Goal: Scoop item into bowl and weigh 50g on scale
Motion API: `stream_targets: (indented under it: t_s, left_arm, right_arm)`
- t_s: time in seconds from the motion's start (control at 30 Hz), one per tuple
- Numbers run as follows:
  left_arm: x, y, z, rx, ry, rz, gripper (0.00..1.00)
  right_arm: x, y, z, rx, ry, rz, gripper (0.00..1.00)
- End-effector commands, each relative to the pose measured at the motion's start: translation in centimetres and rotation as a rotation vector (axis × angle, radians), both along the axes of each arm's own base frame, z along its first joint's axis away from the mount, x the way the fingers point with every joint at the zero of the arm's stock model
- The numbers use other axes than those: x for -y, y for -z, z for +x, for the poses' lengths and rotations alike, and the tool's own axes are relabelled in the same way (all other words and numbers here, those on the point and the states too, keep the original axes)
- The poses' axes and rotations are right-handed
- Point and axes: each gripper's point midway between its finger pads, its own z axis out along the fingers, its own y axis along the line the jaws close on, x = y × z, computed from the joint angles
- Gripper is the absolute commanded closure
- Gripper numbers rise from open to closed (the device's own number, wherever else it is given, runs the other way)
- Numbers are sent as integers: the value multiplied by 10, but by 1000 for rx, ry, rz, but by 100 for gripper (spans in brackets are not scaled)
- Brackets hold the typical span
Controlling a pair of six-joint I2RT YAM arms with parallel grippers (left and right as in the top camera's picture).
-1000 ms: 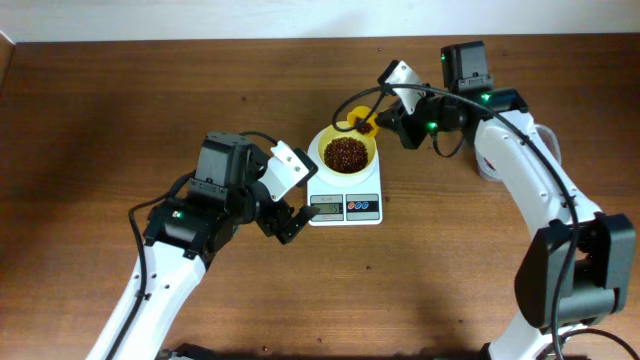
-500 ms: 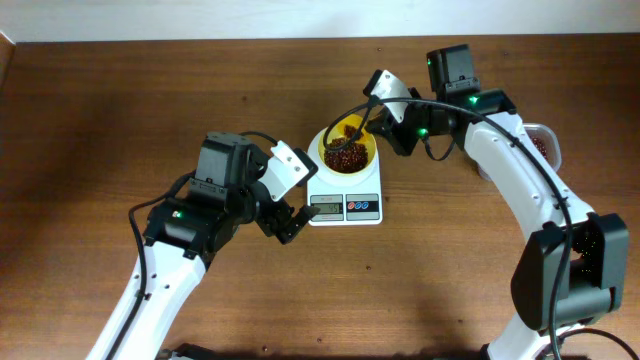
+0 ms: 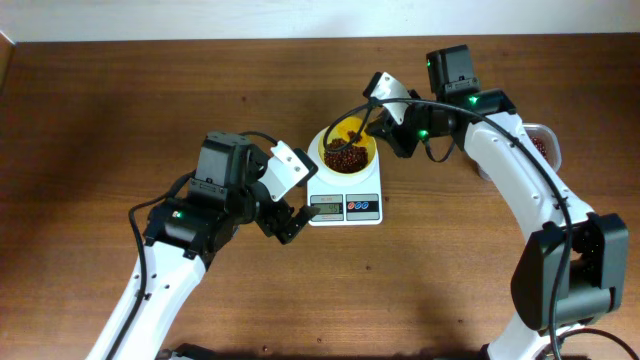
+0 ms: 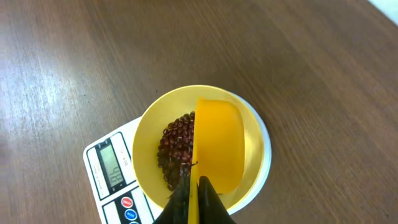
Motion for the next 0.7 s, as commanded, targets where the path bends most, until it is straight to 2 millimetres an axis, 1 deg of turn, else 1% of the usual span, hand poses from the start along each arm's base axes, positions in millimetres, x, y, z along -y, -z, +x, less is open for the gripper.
stream_targets:
  t_s: [0.0,0.07,0.23,0.6,0.67]
  left_arm:
    - [0,-2,-2,11,12,-4,1]
    - [0,-2,-2,11,12,-5,1]
    - [0,-2,-2,11,12,-5,1]
    - [0,-2,-2,11,12,-4,1]
    - [0,-2,-2,11,12,-5,1]
  right_arm:
    - [-3,3,-4,-40,12,2,96]
    - [-3,3,-5,-74,45,16,96]
    - [-8,0,-9,-106,45,52,96]
    - [-7,0,-9,-106,45,50,96]
    - [-3,3,-3,-77,58,18,96]
